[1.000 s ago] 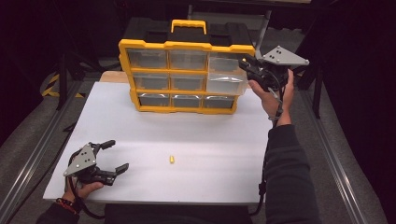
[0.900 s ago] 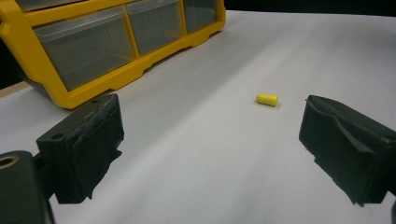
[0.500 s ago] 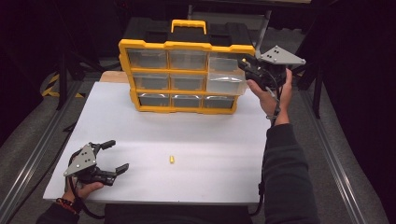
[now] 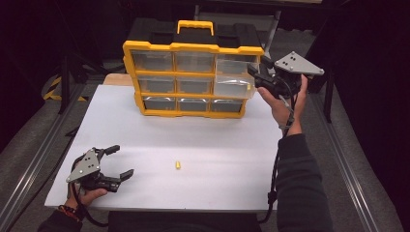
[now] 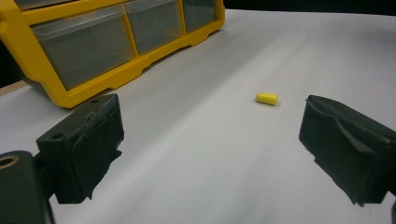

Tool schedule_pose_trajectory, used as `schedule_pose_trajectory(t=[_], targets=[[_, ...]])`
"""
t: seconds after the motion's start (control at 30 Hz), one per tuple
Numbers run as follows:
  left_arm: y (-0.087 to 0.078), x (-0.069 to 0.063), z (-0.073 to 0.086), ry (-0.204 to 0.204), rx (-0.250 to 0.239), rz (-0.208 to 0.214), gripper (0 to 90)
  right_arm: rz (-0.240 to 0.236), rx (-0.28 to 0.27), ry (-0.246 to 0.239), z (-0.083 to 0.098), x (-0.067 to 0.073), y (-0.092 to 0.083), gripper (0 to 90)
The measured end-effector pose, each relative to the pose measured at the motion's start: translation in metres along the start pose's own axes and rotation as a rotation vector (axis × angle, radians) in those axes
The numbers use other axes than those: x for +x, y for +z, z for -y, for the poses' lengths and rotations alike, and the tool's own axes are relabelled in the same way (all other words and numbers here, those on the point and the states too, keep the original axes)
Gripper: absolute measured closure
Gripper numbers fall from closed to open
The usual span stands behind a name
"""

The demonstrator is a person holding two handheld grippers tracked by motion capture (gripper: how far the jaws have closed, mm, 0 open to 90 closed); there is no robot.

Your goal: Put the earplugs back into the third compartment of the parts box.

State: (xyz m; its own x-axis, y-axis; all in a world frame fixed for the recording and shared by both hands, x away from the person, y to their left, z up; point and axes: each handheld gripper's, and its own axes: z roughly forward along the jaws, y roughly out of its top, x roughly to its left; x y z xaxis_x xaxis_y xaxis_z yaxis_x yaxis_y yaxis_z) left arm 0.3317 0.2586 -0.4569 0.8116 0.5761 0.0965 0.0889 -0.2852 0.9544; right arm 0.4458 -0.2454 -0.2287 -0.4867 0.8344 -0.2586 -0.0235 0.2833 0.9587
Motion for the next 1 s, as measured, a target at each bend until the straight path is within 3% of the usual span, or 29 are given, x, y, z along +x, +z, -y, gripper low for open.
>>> schedule_pose_trajectory(t=[0.3,0.57,0.9,0.93,1.0], targets=[[0.0,0.0,0.0,0.0,0.002,0.0,7.6,-0.049,-0.056,-0.046,0.002,0.018,-0.019,39.4],[0.0,0.0,0.0,-0.001,0.0,-0.002,7.6,-0.085,-0.095,-0.106,0.012,0.042,-0.035,30.4],[0.0,0.0,0.0,0.0,-0.001,-0.003,7.6,-0.12,-0.116,-0.114,0.028,0.063,-0.045,23.7],[0.0,0.0,0.0,0.001,-0.002,-0.002,7.5,-0.148,-0.111,-0.117,0.034,0.068,-0.045,22.2],[0.0,0.0,0.0,0.0,-0.001,-0.003,7.6,-0.157,-0.107,-0.122,0.036,0.071,-0.044,22.0]])
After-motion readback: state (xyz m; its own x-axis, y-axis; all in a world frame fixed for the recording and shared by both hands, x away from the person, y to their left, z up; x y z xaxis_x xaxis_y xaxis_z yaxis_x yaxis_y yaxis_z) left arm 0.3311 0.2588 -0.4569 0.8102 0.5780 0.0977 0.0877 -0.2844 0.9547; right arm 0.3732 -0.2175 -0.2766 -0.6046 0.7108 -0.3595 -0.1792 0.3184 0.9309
